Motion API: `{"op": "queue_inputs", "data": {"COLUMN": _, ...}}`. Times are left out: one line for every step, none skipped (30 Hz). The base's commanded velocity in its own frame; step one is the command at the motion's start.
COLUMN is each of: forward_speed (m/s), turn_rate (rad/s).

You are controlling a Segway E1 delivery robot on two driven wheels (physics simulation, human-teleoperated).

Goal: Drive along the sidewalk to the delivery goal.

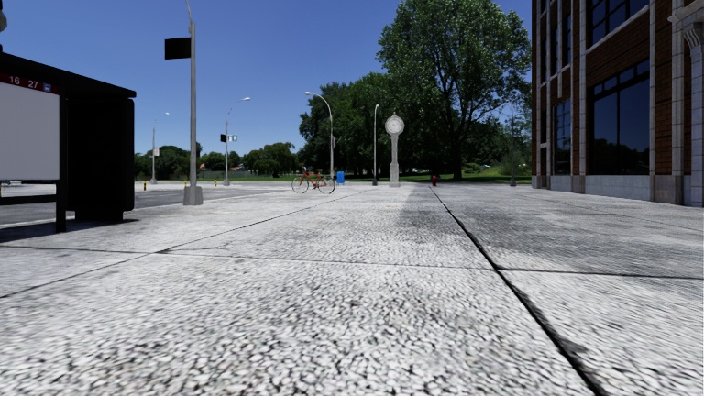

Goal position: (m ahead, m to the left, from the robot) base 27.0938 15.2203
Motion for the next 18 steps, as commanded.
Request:
{"op": "queue_inputs", "data": {"forward_speed": 0.0, "turn_rate": 0.0}}
{"op": "queue_inputs", "data": {"forward_speed": 0.0, "turn_rate": 0.0}}
{"op": "queue_inputs", "data": {"forward_speed": 0.0, "turn_rate": 0.0}}
{"op": "queue_inputs", "data": {"forward_speed": 0.0, "turn_rate": 0.0}}
{"op": "queue_inputs", "data": {"forward_speed": 0.0, "turn_rate": 0.0}}
{"op": "queue_inputs", "data": {"forward_speed": 0.0, "turn_rate": 0.0}}
{"op": "queue_inputs", "data": {"forward_speed": 0.0, "turn_rate": 0.0}}
{"op": "queue_inputs", "data": {"forward_speed": 0.0, "turn_rate": 0.0}}
{"op": "queue_inputs", "data": {"forward_speed": 0.0, "turn_rate": 0.0}}
{"op": "queue_inputs", "data": {"forward_speed": 0.0, "turn_rate": 0.0}}
{"op": "queue_inputs", "data": {"forward_speed": 0.0, "turn_rate": 0.0}}
{"op": "queue_inputs", "data": {"forward_speed": 0.0, "turn_rate": 0.0}}
{"op": "queue_inputs", "data": {"forward_speed": 0.0, "turn_rate": 0.0}}
{"op": "queue_inputs", "data": {"forward_speed": 0.0, "turn_rate": 0.0}}
{"op": "queue_inputs", "data": {"forward_speed": 0.0, "turn_rate": 0.0}}
{"op": "queue_inputs", "data": {"forward_speed": 2.0, "turn_rate": 0.0}}
{"op": "queue_inputs", "data": {"forward_speed": 2.0, "turn_rate": 0.0}}
{"op": "queue_inputs", "data": {"forward_speed": 2.0, "turn_rate": 0.0}}
